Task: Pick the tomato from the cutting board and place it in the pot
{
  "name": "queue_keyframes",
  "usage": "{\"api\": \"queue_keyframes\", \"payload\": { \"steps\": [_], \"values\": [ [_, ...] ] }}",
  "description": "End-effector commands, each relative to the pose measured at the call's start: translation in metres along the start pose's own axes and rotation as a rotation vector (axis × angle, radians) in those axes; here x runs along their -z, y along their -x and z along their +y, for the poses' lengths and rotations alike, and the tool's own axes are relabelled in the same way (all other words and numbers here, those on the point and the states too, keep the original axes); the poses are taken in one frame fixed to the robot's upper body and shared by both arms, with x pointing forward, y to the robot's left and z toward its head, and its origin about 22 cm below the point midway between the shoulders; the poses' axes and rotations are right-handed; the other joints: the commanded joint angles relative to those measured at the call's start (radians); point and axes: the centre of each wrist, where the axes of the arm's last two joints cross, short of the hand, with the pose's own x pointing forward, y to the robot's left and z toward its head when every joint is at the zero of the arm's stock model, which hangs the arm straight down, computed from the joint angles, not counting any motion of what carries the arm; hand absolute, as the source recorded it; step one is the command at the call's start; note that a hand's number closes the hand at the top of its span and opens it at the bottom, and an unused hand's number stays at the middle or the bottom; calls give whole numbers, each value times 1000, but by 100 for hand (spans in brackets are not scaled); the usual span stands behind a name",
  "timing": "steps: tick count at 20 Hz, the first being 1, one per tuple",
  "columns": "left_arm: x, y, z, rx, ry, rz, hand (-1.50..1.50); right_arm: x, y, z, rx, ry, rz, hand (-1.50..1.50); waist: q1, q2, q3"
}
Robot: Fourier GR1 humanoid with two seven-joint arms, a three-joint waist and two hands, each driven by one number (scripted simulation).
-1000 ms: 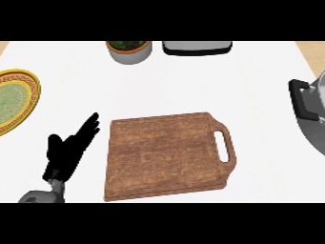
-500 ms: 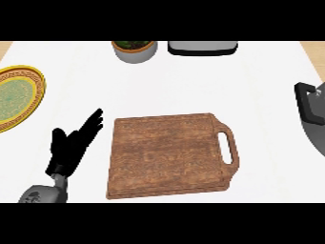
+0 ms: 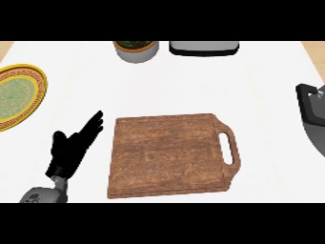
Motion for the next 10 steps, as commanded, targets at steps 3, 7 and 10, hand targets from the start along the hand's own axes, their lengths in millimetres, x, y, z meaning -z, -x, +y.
{"api": "queue_keyframes", "payload": {
  "steps": [3, 7, 10],
  "values": [
    [3, 3, -6, 5, 8, -1, 0, 35, -27, 47, -112, -79, 11, 150, 8, 2, 2],
    [-3, -5, -8, -4, 28, -21, 0, 55, -49, 56, -251, -119, 29, 150, 18, 1, 1],
    [7, -11, -1, 22, 11, -20, 0, 69, -59, 65, -459, -94, 69, 150, 43, 9, 1]
  ]
}}
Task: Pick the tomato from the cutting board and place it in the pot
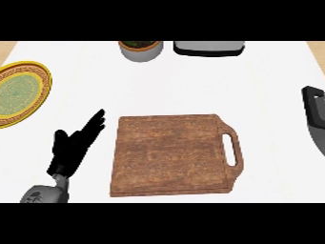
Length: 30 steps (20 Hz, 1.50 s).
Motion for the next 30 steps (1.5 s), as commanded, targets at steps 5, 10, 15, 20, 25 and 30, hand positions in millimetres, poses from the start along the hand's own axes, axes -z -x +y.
{"api": "queue_keyframes", "payload": {
  "steps": [5, 10, 15, 20, 25, 30],
  "values": [
    [7, -10, -17, 2, 37, -9, 0, 25, -27, 48, -312, -143, 141, 150, 15, 4, 1],
    [6, 6, 1, 9, 27, 6, 0, 35, -33, 81, -246, -408, 375, 150, 18, 7, 0],
    [-2, -1, -15, -17, 2, -8, 0, 67, -51, 100, -212, -453, 332, -150, -1, 0, 2],
    [7, -4, -5, -12, -22, 12, 0, 75, -79, 114, 196, -170, 138, -150, -27, -5, 4],
    [3, -7, 4, -8, -22, 11, 0, 96, -90, 64, 514, 83, 105, -150, -34, -11, 3],
    [12, -6, -7, -15, -18, 21, 0, 77, -50, 43, 661, 307, 194, -150, -45, -5, 3]
  ]
}}
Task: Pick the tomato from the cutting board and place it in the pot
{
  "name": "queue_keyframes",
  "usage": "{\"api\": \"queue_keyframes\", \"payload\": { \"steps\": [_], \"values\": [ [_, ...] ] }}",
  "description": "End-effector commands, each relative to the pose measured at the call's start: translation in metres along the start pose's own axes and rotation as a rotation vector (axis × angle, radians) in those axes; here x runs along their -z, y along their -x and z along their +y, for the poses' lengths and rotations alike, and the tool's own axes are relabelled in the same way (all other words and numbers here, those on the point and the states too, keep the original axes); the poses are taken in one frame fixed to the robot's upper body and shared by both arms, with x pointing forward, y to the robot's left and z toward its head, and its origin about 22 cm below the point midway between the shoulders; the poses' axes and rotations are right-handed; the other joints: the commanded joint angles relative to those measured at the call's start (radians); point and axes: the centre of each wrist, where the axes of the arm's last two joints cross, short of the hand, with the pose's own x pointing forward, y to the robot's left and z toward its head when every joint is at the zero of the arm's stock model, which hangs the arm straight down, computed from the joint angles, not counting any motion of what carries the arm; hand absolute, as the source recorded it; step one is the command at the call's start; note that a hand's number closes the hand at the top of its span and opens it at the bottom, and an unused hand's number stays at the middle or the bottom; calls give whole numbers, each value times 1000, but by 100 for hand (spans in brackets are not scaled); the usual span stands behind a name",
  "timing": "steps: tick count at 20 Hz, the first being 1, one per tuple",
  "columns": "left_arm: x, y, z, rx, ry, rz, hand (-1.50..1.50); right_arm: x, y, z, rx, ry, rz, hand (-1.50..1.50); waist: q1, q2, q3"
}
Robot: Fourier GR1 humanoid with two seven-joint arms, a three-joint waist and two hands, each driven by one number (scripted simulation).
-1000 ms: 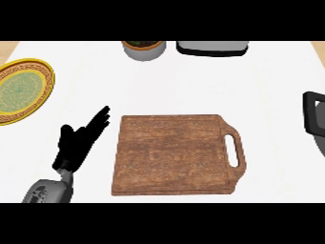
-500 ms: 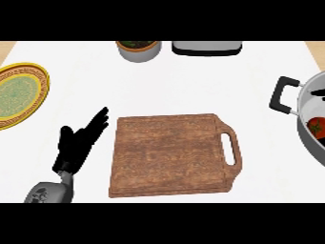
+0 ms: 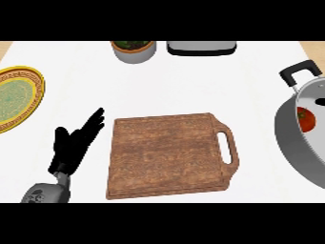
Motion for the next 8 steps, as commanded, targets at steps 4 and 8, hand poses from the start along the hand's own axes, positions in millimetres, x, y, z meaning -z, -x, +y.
{"api": "queue_keyframes", "payload": {
  "steps": [4, 8],
  "values": [
    [4, -7, 0, 11, -4, 4, 0, -21, 34, -67, 231, 241, -33, -150, 0, 2, 0],
    [-4, -3, -14, 2, 21, -21, 0, -36, 59, -119, 321, 299, -50, -150, 20, 6, 1]
  ]
}}
